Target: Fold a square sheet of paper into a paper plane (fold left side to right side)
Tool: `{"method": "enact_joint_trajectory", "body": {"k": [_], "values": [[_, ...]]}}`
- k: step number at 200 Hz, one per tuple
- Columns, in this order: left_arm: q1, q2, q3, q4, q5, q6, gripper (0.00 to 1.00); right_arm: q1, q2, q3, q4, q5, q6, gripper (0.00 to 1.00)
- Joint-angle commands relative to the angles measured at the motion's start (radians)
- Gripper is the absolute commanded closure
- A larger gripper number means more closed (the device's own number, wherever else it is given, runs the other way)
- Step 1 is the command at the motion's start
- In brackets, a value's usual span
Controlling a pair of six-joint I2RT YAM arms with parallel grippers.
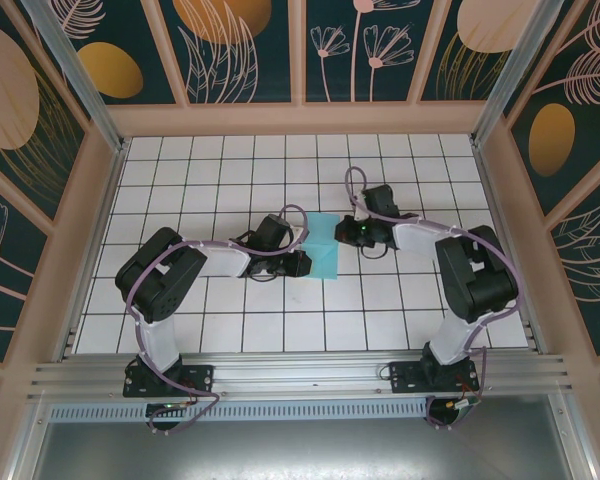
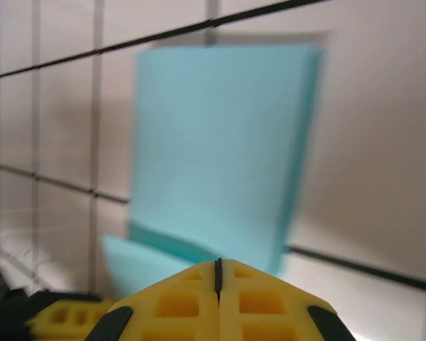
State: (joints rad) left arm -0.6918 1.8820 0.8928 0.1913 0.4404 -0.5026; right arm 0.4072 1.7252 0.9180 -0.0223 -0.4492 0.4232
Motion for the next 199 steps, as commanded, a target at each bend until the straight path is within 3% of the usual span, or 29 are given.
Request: {"method": "enact_joint_trajectory", "body": {"k": [1, 126, 161, 199], "values": [[-0.001, -0.012, -0.020, -0.053, -0.014, -0.007, 0.88, 0.074, 0.007, -0.029, 0.057, -0.069, 0.060, 1.00], [-0.002, -0.121, -0.035, -0.041, 0.031, -0.038, 0.84, 0.081, 0.136, -0.002, -0.017, -0.003, 0.067, 1.00], [-0.001, -0.096, -0.059, -0.011, 0.082, -0.051, 0.84, 0.081, 0.140, -0.003, -0.013, -0.009, 0.066, 1.00], [-0.001, -0.075, -0.064, -0.011, 0.058, -0.051, 0.84, 0.082, 0.140, 0.001, -0.025, -0.008, 0.059, 1.00]]}}
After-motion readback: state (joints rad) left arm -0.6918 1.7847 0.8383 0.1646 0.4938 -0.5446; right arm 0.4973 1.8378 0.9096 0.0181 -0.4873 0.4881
